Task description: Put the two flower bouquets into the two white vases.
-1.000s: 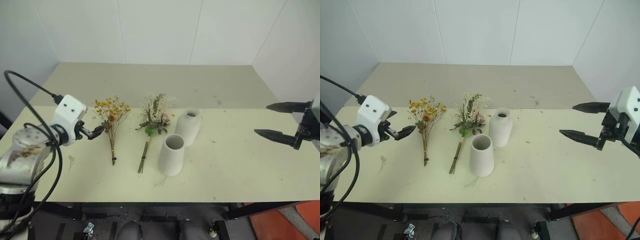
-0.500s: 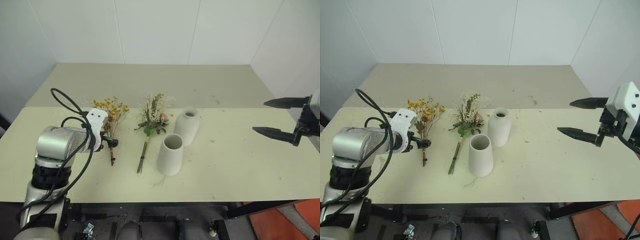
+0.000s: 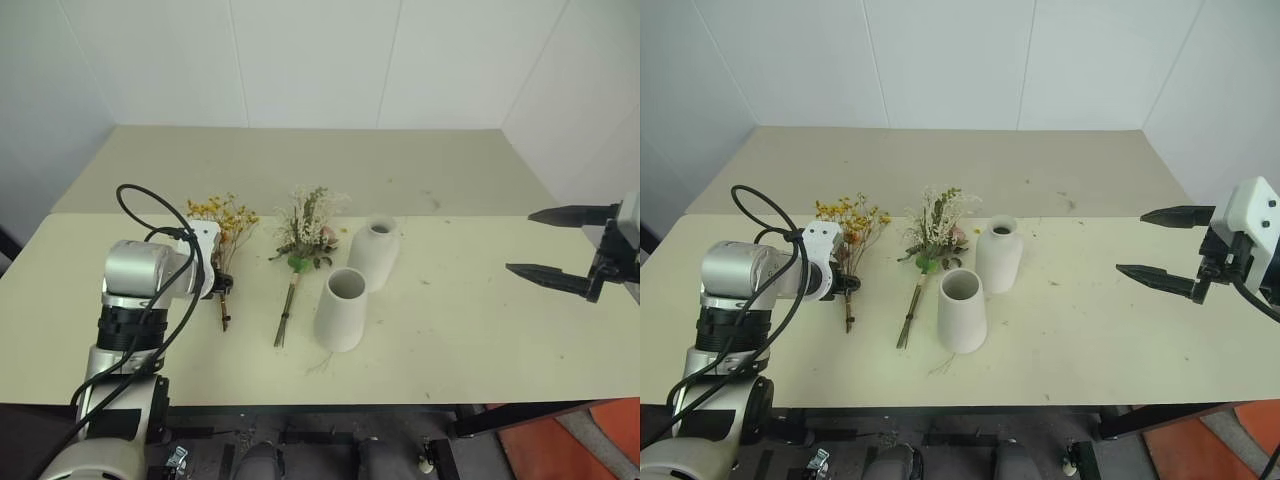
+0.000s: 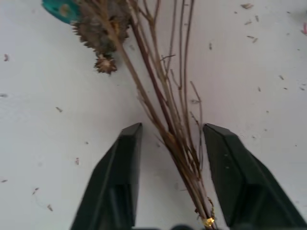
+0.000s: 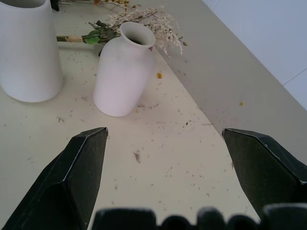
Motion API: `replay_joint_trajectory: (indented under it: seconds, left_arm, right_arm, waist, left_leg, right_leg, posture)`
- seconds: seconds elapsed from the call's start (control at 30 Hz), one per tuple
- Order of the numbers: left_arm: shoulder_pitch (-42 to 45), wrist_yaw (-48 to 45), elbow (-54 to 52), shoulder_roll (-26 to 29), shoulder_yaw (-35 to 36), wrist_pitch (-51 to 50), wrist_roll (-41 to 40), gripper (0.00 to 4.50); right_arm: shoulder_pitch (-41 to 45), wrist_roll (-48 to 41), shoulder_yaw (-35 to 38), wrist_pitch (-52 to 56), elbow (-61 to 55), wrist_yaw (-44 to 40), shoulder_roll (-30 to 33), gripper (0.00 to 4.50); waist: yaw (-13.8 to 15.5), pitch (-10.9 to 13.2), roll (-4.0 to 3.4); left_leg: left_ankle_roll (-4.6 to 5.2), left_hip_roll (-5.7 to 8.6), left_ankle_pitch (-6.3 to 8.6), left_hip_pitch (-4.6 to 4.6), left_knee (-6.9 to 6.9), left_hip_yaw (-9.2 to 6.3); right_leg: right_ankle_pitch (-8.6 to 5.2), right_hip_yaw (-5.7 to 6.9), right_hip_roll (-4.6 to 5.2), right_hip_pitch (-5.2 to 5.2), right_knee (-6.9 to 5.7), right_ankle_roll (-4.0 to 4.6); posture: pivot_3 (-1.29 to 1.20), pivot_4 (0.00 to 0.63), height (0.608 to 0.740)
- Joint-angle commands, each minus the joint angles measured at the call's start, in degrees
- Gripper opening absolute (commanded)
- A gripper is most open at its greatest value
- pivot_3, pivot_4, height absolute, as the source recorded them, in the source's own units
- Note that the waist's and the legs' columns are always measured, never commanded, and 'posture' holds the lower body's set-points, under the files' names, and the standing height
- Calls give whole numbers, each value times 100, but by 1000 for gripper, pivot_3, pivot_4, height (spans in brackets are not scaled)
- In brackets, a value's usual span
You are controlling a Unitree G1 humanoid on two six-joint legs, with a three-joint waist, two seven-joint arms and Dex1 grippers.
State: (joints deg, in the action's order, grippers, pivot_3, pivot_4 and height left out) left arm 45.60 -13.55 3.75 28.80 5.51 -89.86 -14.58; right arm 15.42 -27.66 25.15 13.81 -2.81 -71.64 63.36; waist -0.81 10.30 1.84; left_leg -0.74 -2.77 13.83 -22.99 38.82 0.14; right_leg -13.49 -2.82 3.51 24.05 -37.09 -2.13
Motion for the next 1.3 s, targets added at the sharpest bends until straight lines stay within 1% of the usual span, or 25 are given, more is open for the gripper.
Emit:
replay_joint_trajectory:
  seconds: [0.03, 0.1, 0.13, 0.23, 0.27, 0.33, 0.43, 0.47, 0.53, 0.57, 0.67, 0.73, 0.8, 0.93, 1.07, 1.17, 1.3]
  left_arm:
    - [216, 101, 282, -81, 215, 240, 111, 762]
    - [263, 149, 466, -131, 277, 441, 144, 85]
    - [296, 176, 563, -174, 350, 540, 158, 37]
    - [203, 228, 500, -161, 233, 1208, 293, 37]
    - [315, 318, 586, -255, 501, 1431, 252, 37]
    - [407, 643, 631, -566, 1122, 2376, 155, 37]
    - [1001, 851, 1237, -853, 2061, 3108, -300, 37]
    - [1115, 822, 1378, -904, 2229, 3293, -423, 37]
    - [1315, 823, 1757, -1111, 2354, 4432, -479, 37]
    - [1499, 850, 2057, -1204, 2474, 4797, -570, 37]
    - [1851, 527, 2822, -1453, 2617, 6054, -784, 37]
    - [2004, 25, 3216, -1603, 2809, 6702, -1143, 37]
    - [2341, -430, 3731, -1798, 2984, 7206, -1529, 37]
    - [2839, -1347, 4617, -2076, 3075, 7814, -1982, 37]
    - [3194, -2127, 5208, -2254, 3198, 7736, -2462, 37]
    - [3325, -2653, 5431, -2428, 2970, 7713, -2463, 37]
    - [3392, -3233, 5709, -2572, 2867, 7616, -2497, 37]
  right_arm:
    - [18, -20, 239, -107, -127, 110, 49, 4500]
    - [-7, -13, 230, -122, -128, 125, 41, 4500]
    - [-18, -11, 226, -125, -131, 133, 39, 4500]
    - [-51, -5, 226, -138, -138, 145, 37, 4500]
    - [-66, -2, 235, -133, -143, 151, 42, 4500]
    - [-100, -2, 260, -125, -162, 158, 50, 4500]
    - [-130, 6, 278, -113, -180, 178, 57, 4500]
    - [-138, 9, 283, -108, -190, 185, 55, 4500]
    - [-163, 13, 303, -74, -222, 221, 51, 4500]
    - [-177, 9, 316, -64, -239, 238, 47, 4500]
    - [-255, 30, 362, -56, -323, 320, 47, 4500]
    - [-329, 1, 438, -33, -394, 344, 30, 4500]
    - [-477, -27, 583, 17, -519, 387, 7, 4500]
    - [-809, -8, 866, 168, -804, 573, -31, 4500]
    - [-1178, -49, 1231, 316, -1086, 607, -92, 4500]
    - [-1467, -68, 1594, 442, -1263, 620, -142, 4500]
    - [-1780, -96, 1985, 589, -1478, 625, -212, 4500]
  waist:
    - [7, 0, 0]
    - [18, 0, 0]
    - [19, 0, 0]
    - [11, 0, 0]
    - [11, 0, 0]
    - [15, 0, 0]
    - [24, 1, 3]
    - [21, 1, 3]
    - [18, 0, 2]
    - [22, 0, 2]
    - [65, 0, 3]
    - [69, 0, 3]
    - [70, 1, 4]
    - [105, 2, 7]
    - [99, 2, 6]
    - [84, 2, 7]
    - [60, 2, 7]
  left_leg:
    - [0, 0, 0, 0, 0, 0]
    - [0, 1, 0, 1, 1, 0]
    - [0, 1, 0, 1, 1, 0]
    - [0, 1, 0, 0, 1, 0]
    - [0, 1, 0, -2, 0, 0]
    - [-1, 1, 0, -5, 1, 0]
    - [-1, 1, 0, -11, 6, -3]
    - [-1, 1, -1, -15, 8, -5]
    - [-1, 2, 0, -15, 6, -5]
    - [-1, 2, 0, -16, 6, -4]
    - [-1, 5, 0, -17, 6, -3]
    - [-1, 7, 0, -16, 6, -3]
    - [-1, 6, -1, -19, 5, -3]
    - [-1, 8, -1, -30, 8, -4]
    - [-1, 9, -1, -27, 6, -3]
    - [0, 9, -1, -25, 7, -3]
    - [0, 9, -1, -26, 7, -4]
  right_leg:
    - [0, 0, 0, 0, 0, 0]
    - [0, 1, 0, -2, 0, 0]
    - [0, 1, 1, -4, 0, 0]
    - [0, 1, 1, -2, 0, 0]
    - [0, 1, 1, 0, 0, 0]
    - [1, 1, 2, 2, 1, 0]
    - [2, 5, 3, 4, 0, 1]
    - [3, 7, 3, 6, 1, 0]
    - [3, 7, 4, 4, 5, -1]
    - [3, 7, 5, 4, 8, -1]
    - [4, 7, 7, 2, 10, -3]
    - [5, 7, 8, 1, 11, -4]
    - [5, 7, 7, 5, 11, -4]
    - [6, 11, 7, 7, 19, -7]
    - [6, 10, 7, 2, 26, -9]
    - [5, 9, 6, 2, 24, -9]
    - [5, 9, 5, 2, 24, -11]
  posture:
    - [0, 150, 740]
    - [0, 150, 740]
    - [0, 150, 740]
    - [0, 150, 740]
    - [0, 150, 740]
    - [0, 150, 740]
    - [0, 150, 740]
    - [0, 150, 740]
    - [0, 150, 740]
    - [0, 150, 740]
    - [0, 150, 740]
    - [0, 150, 740]
    - [0, 150, 740]
    - [0, 150, 740]
    - [0, 150, 740]
    - [0, 150, 740]
    - [0, 150, 740]
